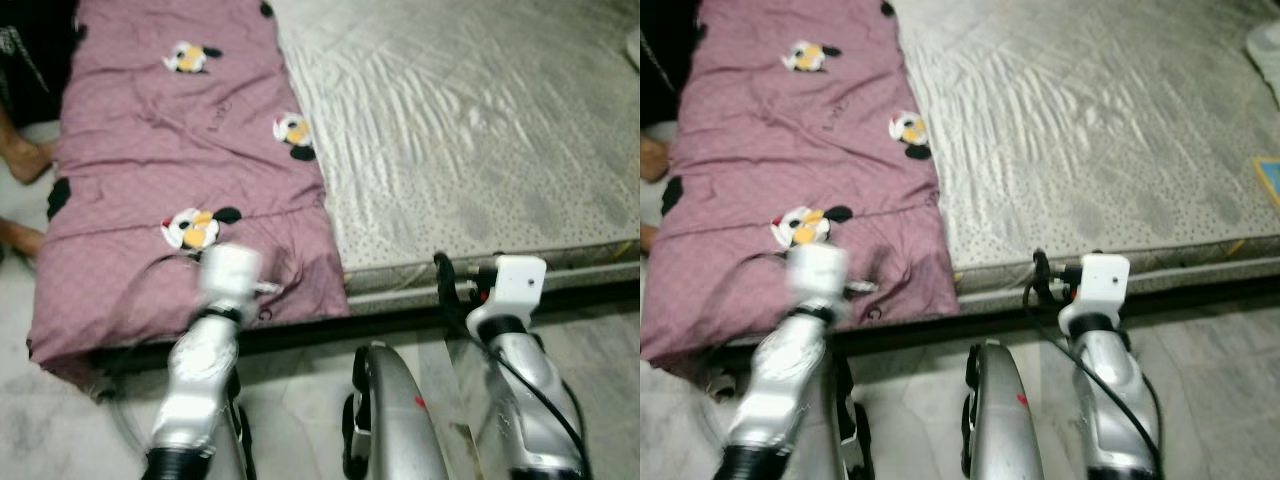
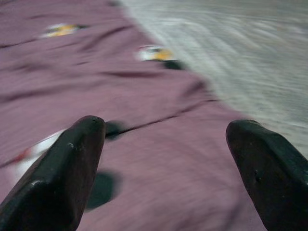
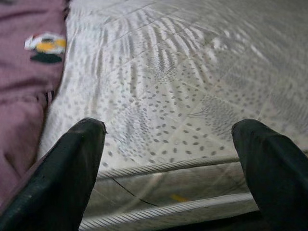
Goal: Clean up the room
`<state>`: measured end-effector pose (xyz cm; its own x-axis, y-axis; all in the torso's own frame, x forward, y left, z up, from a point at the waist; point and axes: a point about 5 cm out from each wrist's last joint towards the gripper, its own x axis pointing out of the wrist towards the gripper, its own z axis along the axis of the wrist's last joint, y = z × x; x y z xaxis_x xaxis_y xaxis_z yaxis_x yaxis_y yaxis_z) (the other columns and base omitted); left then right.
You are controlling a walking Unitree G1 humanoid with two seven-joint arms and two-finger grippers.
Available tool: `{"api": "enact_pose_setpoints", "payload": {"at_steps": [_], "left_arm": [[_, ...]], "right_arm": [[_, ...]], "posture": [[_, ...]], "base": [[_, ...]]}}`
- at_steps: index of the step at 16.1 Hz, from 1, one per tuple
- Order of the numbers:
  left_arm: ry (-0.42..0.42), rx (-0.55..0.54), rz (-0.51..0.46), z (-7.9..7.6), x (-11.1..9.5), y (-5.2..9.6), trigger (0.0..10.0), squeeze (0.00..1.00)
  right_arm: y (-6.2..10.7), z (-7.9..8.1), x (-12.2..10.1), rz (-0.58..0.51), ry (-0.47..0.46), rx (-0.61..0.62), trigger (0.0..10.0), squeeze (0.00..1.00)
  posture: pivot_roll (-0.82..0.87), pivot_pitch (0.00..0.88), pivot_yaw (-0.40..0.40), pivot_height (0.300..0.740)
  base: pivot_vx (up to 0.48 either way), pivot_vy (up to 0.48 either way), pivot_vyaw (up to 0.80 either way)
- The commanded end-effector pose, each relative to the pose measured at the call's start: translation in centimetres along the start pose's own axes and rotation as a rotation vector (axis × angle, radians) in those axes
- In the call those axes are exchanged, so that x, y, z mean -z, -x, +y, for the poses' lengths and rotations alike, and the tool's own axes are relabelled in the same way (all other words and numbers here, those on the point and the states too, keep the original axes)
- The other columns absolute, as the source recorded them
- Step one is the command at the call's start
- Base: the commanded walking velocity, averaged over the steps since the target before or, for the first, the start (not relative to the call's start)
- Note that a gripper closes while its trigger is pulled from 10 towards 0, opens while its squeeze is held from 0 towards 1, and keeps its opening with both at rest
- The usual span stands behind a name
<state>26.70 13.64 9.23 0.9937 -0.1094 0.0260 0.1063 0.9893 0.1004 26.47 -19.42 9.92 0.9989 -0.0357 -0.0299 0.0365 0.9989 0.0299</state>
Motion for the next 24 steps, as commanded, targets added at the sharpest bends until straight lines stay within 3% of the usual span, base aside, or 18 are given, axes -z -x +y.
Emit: {"api": "enact_pose_setpoints", "payload": {"at_steps": [1,4,6,8,12,15,20,24], "left_arm": [[0.021,-0.053,-0.019,1.2,-0.4,0.7,10.0,0.00],[0.038,-0.080,-0.023,2.7,-0.6,2.1,10.0,0.00],[0.048,-0.101,-0.008,2.8,-0.4,2.5,10.0,0.00],[0.063,-0.073,-0.005,2.1,-0.5,2.2,10.0,0.00],[0.066,-0.038,0.004,1.4,-0.3,1.9,10.0,0.00],[0.053,-0.028,0.027,1.6,0.3,1.6,10.0,0.00],[0.022,-0.010,0.027,1.9,0.4,-0.2,10.0,0.00],[0.009,-0.041,0.022,1.8,0.6,-0.7,10.0,0.00]], "right_arm": [[0.0,-0.2,0.3,0.014,-0.004,0.002,10.0,0.00],[-0.2,0.5,0.9,0.022,-0.126,-0.009,10.0,0.00],[-0.4,1.1,0.8,0.009,-0.146,-0.038,10.0,0.00],[-0.9,1.5,0.0,-0.026,-0.241,-0.042,10.0,0.00],[-1.4,1.6,-0.5,-0.052,-0.243,-0.054,10.0,0.00],[-1.6,1.7,-0.2,-0.049,-0.246,-0.051,10.0,0.00],[-3.0,2.1,-0.9,-0.091,-0.245,-0.047,10.0,0.00],[-3.0,2.1,-0.5,-0.099,-0.232,-0.046,10.0,0.00]], "posture": [[-0.01,0.143,-0.041,0.602],[0.02,0.117,-0.027,0.602],[0.02,0.103,-0.029,0.602],[0.02,0.096,-0.025,0.602],[0.02,0.087,-0.019,0.641],[0.01,0.054,-0.006,0.681],[0.01,0.000,0.015,0.731],[0.00,0.000,0.023,0.740]], "base": [[0.000,0.000,0.00],[0.000,0.000,0.00],[0.000,0.000,0.00],[0.000,0.000,0.00],[0.000,0.000,0.00],[0.000,0.000,0.00],[0.000,0.000,0.00],[0.000,0.000,0.00]]}}
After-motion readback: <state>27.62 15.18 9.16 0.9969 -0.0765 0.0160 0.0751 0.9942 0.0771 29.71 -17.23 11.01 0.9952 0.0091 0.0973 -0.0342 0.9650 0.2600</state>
